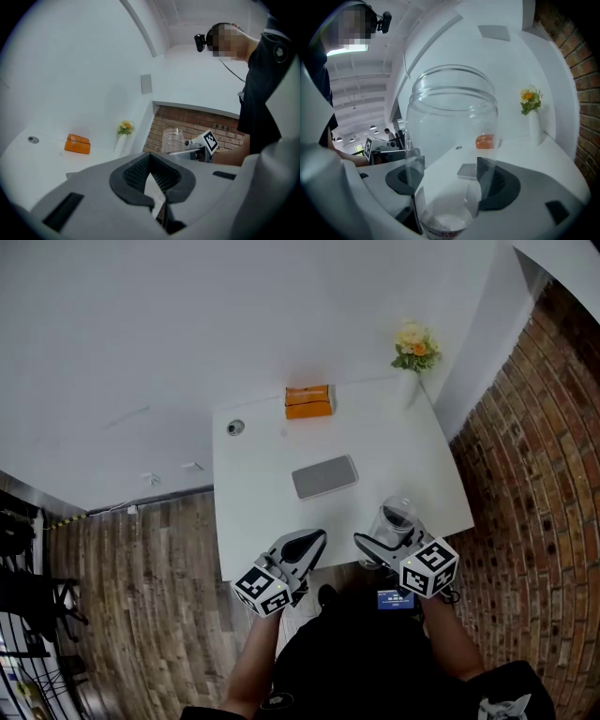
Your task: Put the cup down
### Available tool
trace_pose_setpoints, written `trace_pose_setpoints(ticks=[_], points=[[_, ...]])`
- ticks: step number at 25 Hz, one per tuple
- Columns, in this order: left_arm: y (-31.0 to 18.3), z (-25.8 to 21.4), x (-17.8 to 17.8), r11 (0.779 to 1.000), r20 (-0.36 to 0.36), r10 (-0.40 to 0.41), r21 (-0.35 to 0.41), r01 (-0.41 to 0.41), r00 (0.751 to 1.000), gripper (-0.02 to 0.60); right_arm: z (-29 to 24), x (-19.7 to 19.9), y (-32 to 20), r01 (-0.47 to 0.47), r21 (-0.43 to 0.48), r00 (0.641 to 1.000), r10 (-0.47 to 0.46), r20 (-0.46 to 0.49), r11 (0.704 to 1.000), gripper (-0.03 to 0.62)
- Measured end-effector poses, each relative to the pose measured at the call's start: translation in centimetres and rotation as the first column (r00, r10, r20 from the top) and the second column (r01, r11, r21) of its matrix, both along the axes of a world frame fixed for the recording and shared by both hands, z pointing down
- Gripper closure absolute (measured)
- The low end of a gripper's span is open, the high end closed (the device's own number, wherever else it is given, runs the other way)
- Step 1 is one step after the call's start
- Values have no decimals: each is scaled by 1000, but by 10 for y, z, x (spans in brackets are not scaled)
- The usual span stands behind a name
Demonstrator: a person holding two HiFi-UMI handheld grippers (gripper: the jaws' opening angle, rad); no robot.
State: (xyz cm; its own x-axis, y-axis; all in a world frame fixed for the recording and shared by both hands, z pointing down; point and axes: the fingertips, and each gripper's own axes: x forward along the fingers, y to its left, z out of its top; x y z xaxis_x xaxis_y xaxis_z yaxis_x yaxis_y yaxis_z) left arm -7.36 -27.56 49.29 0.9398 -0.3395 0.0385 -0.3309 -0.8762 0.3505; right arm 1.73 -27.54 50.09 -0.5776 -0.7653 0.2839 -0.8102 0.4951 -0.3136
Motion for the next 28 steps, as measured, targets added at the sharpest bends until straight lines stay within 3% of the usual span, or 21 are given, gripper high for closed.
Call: trace_pose_setpoints(ticks=[12,28], points=[[-13,4,26,998,37,-54,-30,55,998,575,12,20,-28,45,-24,999,-45,-3,999,243],[-14,-4,43,993,38,-120,-20,120,992,575,12,32,-42,95,-16,988,-92,123,995,243]])
